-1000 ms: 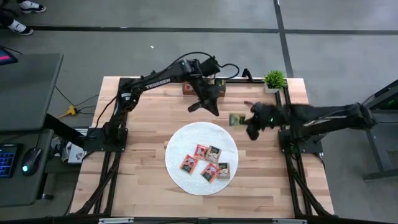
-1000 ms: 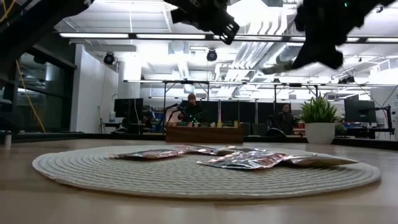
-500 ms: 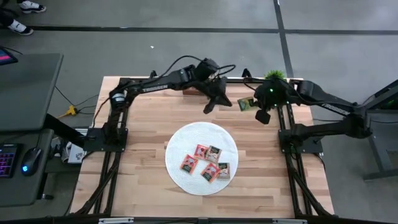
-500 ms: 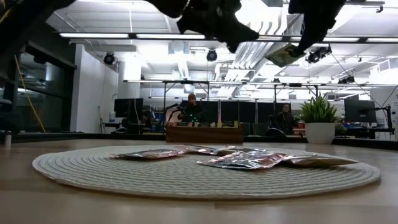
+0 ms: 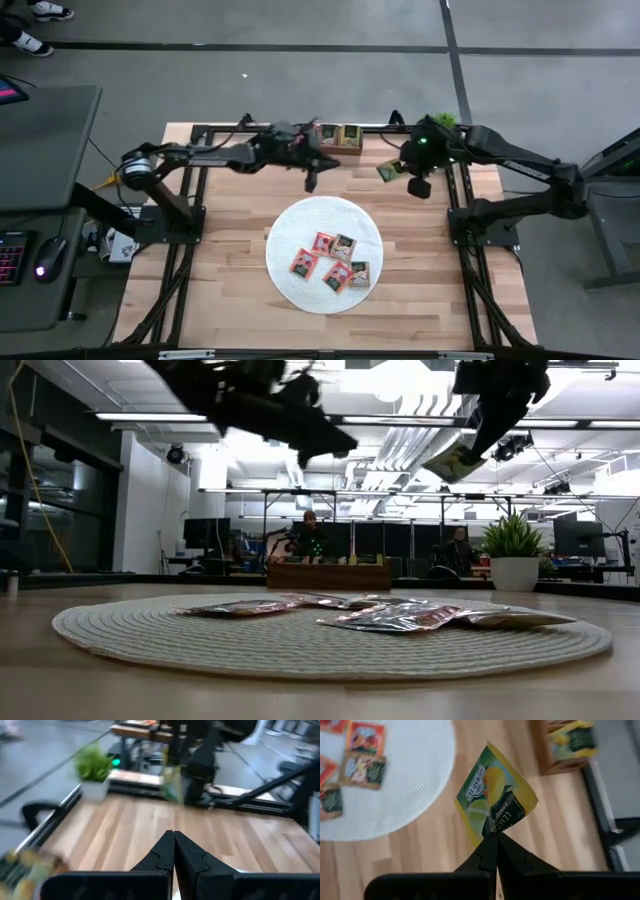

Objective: Pick & Place Tea
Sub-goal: Put the yellow tea bag into the right section of the wooden organizer

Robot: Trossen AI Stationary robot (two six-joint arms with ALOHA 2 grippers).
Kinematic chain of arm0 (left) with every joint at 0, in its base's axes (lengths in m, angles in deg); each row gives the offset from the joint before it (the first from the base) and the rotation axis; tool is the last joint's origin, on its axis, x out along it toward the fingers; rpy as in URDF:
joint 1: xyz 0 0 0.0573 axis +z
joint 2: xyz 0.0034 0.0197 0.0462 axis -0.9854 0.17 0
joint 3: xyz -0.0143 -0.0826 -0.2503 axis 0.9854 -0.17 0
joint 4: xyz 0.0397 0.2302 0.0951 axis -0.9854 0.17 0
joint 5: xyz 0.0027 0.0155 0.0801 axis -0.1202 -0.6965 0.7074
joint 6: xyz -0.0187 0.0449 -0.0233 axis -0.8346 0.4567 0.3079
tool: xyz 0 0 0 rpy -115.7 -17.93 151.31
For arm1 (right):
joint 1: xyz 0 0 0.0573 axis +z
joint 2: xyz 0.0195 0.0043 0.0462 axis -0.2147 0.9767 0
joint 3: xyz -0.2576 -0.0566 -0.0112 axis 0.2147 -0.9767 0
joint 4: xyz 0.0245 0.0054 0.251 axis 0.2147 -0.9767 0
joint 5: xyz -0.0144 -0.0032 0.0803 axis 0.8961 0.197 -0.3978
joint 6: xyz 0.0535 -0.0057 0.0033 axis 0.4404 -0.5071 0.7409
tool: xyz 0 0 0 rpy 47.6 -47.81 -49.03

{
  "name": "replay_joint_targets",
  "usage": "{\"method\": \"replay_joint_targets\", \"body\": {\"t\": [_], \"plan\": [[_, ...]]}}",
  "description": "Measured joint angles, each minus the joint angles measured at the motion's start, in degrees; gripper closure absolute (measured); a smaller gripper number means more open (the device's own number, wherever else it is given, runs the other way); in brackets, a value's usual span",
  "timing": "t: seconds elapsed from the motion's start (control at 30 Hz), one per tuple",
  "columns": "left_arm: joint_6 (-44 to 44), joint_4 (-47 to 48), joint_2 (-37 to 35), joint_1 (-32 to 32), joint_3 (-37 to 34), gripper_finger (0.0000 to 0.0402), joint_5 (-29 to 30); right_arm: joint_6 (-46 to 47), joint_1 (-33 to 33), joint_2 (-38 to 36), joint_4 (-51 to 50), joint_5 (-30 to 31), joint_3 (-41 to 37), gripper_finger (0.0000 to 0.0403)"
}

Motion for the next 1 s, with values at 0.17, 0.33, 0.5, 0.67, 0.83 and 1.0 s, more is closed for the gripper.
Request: {"method": "replay_joint_targets", "body": {"t": [0.17,0.33,0.5,0.67,0.83,1.0], "plan": [[-3.7,-5.6,-5.7,-0.1,-10.5,0.0401,8.1,-4.1,-1.0,9.2,-1.6,-3.1,4.4,0.0403],[-5.5,-5.9,-13.1,0.3,-18.6,0.0401,17.1,-10.6,-3.4,20.3,-6.3,-2.8,15.0,0.0403],[-9.4,-5.5,-19.5,3.2,-25.5,0.0401,22.8,-18.4,-5.6,31.6,-12.1,0.7,28.1,0.0403],[-10.6,-5.8,-24.1,7.4,-29.7,0.0401,19.1,-24.7,-6.7,41.3,-13.2,8.3,40.1,0.0403],[-10.5,-5.9,-25.2,10.8,-30.4,0.0401,14.9,-30.5,-6.7,49.0,-12.5,17.9,47.7,0.0403],[-10.3,-5.8,-25.1,13.5,-30.4,0.0401,10.3,-34.8,-7.0,53.3,-12.0,22.0,49.2,0.0403]]}}
